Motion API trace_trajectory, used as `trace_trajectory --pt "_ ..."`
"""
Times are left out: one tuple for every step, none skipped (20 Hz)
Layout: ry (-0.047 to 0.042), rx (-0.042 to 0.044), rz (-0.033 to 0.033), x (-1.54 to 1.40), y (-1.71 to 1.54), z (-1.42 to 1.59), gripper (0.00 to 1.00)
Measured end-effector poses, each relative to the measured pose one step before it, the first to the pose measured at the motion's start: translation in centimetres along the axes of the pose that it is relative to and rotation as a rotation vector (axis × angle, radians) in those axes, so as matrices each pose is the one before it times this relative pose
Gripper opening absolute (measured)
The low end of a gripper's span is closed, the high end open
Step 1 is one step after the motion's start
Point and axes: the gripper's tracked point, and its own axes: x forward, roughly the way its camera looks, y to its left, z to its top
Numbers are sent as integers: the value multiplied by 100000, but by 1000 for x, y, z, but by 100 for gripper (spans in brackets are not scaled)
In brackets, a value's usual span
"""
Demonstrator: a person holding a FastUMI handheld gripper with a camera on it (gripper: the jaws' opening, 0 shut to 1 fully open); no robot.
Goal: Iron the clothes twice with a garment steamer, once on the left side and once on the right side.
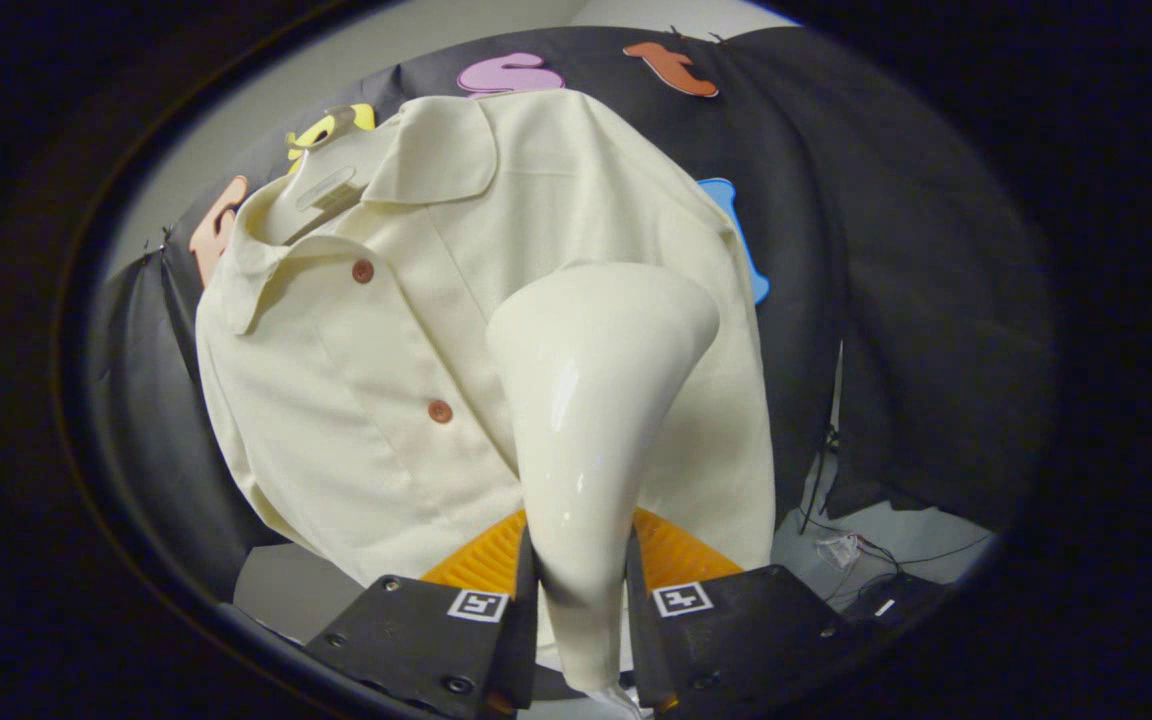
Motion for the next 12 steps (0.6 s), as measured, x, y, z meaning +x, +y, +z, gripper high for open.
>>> trace_trajectory --pt "1311 -192 -78 131 -365 -815 38" --pt "1576 2 10 225 -188 -737 38" --pt "1718 -680 -106 188 -138 -932 38" --pt "891 -1285 -120 172 -245 -656 38" --pt "1588 -984 -9 353 -250 -785 38" --pt "1093 -731 420 320 -216 -676 38" --pt "1692 -355 198 161 -468 -803 39" --pt "1215 386 482 277 -276 -635 39" --pt "1591 597 355 245 -352 -875 39" --pt "1530 -148 95 230 -405 -702 39" --pt "512 64 -199 131 -435 -613 39" --pt "1518 214 -72 206 -502 -767 39"
